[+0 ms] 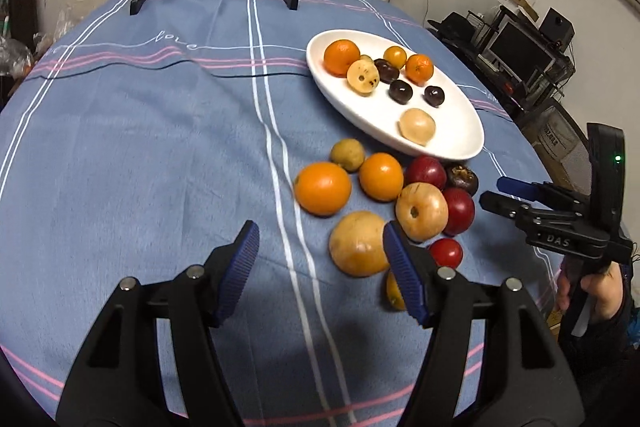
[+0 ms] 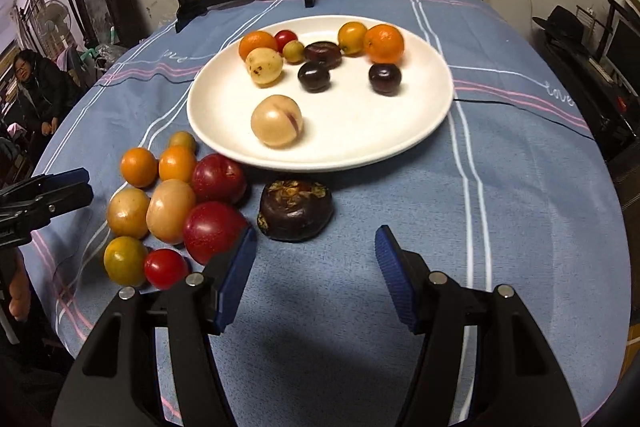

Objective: Organize fruits
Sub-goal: 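Grasp a yellow tomato with the left tool while the right tool grasps a large dark purple fruit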

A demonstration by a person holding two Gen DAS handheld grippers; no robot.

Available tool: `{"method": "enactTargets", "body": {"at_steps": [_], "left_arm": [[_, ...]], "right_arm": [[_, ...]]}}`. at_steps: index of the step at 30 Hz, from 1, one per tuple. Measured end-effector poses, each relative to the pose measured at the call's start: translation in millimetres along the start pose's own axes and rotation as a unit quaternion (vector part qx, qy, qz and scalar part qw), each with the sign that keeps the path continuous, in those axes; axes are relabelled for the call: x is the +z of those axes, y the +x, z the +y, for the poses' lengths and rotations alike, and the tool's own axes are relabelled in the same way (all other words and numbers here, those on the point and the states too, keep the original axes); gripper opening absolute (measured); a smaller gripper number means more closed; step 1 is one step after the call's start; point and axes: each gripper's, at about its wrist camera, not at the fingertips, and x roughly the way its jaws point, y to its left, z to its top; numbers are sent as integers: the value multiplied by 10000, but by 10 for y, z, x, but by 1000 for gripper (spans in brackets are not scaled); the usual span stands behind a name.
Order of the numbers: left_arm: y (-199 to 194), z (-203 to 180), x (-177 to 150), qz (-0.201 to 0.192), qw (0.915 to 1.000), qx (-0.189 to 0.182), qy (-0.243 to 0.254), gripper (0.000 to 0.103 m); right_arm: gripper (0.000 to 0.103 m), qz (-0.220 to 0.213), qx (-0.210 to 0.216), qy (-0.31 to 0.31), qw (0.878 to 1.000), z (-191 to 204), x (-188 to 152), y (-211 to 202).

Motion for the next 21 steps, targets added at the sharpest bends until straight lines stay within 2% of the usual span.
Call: {"method": "enactTargets", "body": {"at_steps": [8, 12, 17, 18, 20, 21], "left_arm": [[-18, -151, -56, 92, 9996, -159, 233, 66], [-28, -305, -145, 245, 9978, -345, 518, 66], [55, -459, -269, 492, 9957, -453, 645, 66], [69, -483, -283, 535, 9952, -491, 657, 66], [80, -529, -300, 567, 9946, -537, 683, 66], [77, -553, -309, 572, 9944, -546, 706, 66]], "right_arm": [[63, 217, 5, -126, 9997, 3, 33, 232], [63, 159, 150, -277, 9994, 39, 103, 327], [63, 86, 188, -417, 9989, 88, 149, 373], [62, 88, 226, -444, 9987, 96, 156, 384], [48, 90, 349, -499, 9981, 118, 163, 385], [48, 90, 345, -511, 9981, 134, 158, 378]]}}
